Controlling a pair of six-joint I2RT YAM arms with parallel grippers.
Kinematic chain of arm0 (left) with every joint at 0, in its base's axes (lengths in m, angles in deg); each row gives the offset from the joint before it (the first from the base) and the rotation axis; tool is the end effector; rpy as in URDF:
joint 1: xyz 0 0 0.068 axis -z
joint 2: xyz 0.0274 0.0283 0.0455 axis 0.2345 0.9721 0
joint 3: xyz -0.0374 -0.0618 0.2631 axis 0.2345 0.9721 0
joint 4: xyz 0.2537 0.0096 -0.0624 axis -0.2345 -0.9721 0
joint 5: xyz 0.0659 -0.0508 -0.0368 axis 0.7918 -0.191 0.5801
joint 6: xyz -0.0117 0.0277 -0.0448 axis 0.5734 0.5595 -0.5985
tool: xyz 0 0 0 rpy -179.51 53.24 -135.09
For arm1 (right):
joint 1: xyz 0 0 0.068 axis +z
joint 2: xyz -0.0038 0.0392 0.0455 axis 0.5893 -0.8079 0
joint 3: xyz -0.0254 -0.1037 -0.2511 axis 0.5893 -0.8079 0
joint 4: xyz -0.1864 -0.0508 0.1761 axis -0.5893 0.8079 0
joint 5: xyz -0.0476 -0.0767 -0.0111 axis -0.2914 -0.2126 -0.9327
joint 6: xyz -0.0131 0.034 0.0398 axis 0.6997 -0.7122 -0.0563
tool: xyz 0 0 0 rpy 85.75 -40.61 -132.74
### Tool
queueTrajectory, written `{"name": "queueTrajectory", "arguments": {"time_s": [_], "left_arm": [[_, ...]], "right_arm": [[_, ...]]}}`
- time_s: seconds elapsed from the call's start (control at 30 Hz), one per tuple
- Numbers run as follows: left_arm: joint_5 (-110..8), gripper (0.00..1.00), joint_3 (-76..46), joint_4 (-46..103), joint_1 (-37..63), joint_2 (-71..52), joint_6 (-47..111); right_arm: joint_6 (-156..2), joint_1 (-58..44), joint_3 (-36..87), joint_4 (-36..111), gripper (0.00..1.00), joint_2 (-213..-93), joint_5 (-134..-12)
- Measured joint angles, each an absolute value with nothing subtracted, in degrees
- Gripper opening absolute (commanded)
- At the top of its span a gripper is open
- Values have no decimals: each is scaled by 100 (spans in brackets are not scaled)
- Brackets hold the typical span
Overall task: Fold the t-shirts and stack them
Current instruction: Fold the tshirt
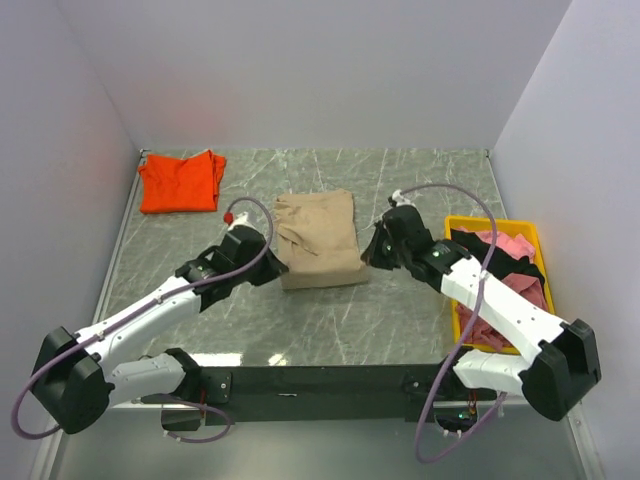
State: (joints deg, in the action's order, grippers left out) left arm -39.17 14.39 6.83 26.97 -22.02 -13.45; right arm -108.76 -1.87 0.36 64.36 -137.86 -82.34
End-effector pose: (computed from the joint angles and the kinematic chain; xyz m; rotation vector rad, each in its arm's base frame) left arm 0.1804 -0.1513 0.2492 -0.3880 2.3766 -0.7965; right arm 0.2024 0.1368 0.2718 0.1023 2.3995 0.5972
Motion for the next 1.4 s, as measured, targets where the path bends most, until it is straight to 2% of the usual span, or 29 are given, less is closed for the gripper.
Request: {"name": "queueTrajectory", "arguments": {"time_s": [0.17,0.57,1.27,1.3,1.37,1.4], "left_arm": [[-3724,0,1177,1029,2118,-1918,-1007],[-3971,1,-273,1824,1130,-133,-360],[-4614,1,-2557,2062,293,2960,-67],[-4620,4,-2629,2060,278,3056,-64],[-4638,23,-2863,1953,254,3299,-49],[-4640,49,-2961,1929,249,3389,-14]], "right_arm": [[-10694,-412,816,6220,0,-14413,-8464],[-10441,-1017,2355,5656,0,-16214,-8577],[-10120,-1575,5074,5527,0,-19620,-8005],[-10120,-1575,5104,5531,3,-19711,-7994],[-10117,-1577,5188,5540,26,-19873,-7981],[-10135,-1577,5262,5555,42,-19943,-7983]]}}
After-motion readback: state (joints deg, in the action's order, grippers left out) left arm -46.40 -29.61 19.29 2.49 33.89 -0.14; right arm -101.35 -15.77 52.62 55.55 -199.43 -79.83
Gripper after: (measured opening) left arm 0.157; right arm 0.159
